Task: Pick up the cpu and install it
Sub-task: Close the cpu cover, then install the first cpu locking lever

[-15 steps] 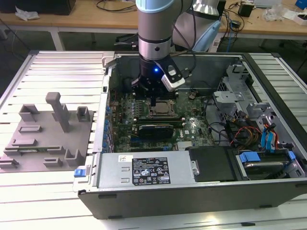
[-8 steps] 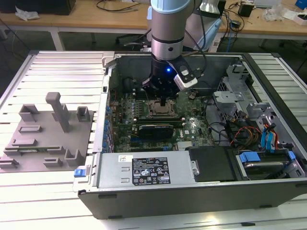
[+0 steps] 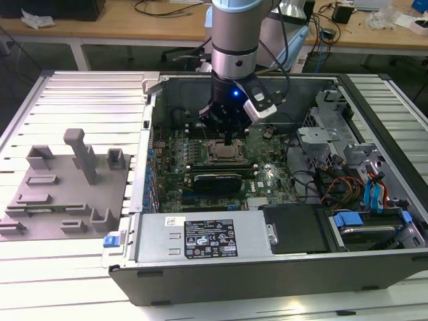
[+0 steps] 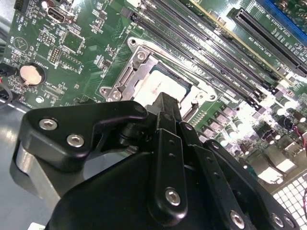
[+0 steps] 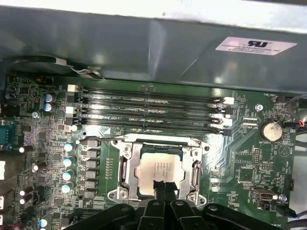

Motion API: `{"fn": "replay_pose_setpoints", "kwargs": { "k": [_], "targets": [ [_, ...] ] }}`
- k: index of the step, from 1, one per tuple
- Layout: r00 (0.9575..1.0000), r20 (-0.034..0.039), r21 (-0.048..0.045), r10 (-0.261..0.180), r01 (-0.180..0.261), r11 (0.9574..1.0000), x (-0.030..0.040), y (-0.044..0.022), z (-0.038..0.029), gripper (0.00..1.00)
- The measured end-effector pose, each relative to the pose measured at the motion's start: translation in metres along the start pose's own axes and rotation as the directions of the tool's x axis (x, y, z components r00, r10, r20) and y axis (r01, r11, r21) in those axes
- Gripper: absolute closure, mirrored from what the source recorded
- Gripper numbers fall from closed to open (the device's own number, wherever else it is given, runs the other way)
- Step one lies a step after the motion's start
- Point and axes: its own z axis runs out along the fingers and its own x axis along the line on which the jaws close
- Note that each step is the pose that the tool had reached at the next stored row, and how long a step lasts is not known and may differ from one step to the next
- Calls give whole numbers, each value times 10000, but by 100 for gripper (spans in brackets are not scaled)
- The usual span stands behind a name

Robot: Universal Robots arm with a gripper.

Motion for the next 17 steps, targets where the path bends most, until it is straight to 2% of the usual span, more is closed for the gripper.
{"fn": "replay_pose_setpoints", "kwargs": {
  "k": [13, 17],
  "targets": [
    [10000, -2, 3, 0, 0, 10000, 0, 0, -14, 89],
    [10000, -2, 4, 0, 0, 10000, -2, -2, -73, 89]
  ]
}}
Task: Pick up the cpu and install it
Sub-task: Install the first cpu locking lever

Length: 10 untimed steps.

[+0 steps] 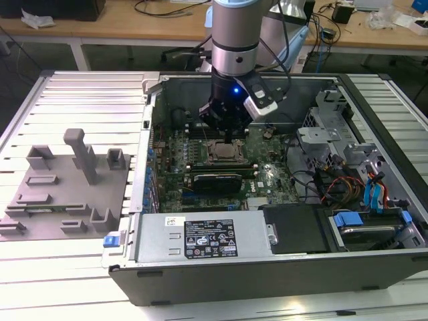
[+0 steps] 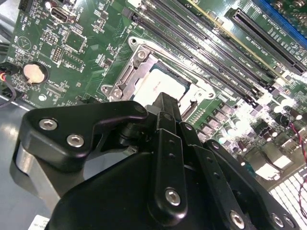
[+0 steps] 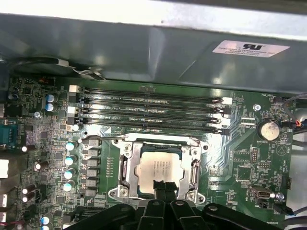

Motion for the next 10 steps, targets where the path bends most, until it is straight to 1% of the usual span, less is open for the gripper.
{"fn": "replay_pose_setpoints", "kwargs": {
  "k": [2, 3, 6, 10],
  "targets": [
    [10000, 1, -1, 0, 0, 10000, -1, -1, -40, 89],
    [10000, 1, 0, 0, 0, 10000, -3, -1, -72, 89],
    [10000, 1, -1, 0, 0, 10000, -5, -2, -130, 89],
    [10000, 0, -1, 0, 0, 10000, -6, -3, -170, 89]
  ]
}}
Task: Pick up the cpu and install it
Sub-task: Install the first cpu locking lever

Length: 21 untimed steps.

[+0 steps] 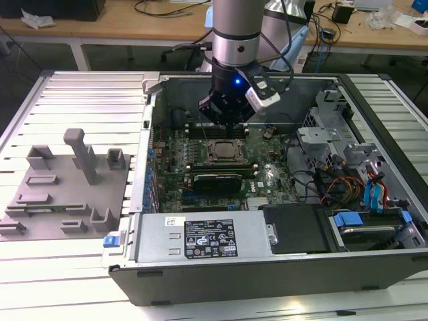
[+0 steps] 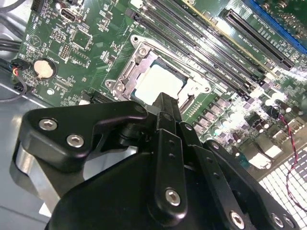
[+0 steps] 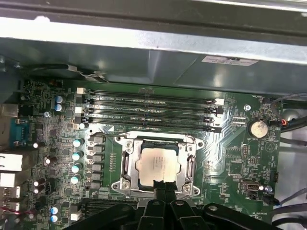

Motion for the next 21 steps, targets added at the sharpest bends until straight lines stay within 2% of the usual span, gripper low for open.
{"fn": "replay_pose_setpoints", "kwargs": {
  "k": [8, 12, 18, 21],
  "targets": [
    [10000, -1, 1, -1, 1, 10000, 13, 0, -25, 89],
    [10000, 0, 1, -1, 1, 10000, 109, 7, -28, 89],
    [10000, 0, 0, -2, 2, 10000, 319, 21, -36, 89],
    [10000, 0, 0, 0, 0, 10000, 382, 26, -38, 89]
  ]
}}
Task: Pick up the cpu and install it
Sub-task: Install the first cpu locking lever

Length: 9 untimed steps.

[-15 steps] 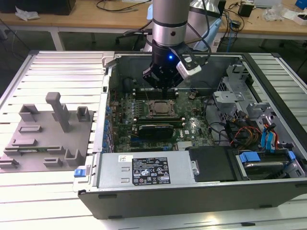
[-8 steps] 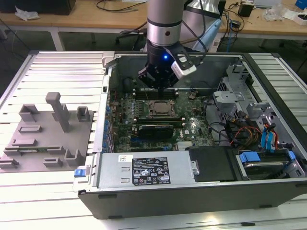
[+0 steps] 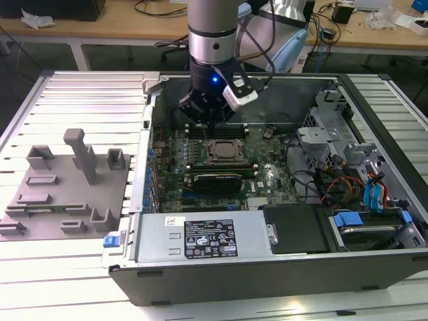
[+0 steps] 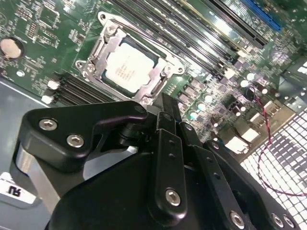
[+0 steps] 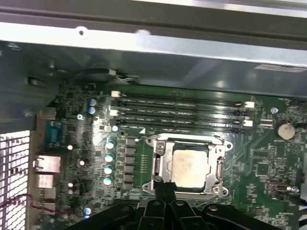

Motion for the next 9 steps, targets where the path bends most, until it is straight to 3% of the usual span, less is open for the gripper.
{"fn": "replay_pose_setpoints", "kwargs": {
  "k": [9],
  "targets": [
    [10000, 0, 0, -2, 2, 10000, 156, 10, -6, 89]
  ]
}}
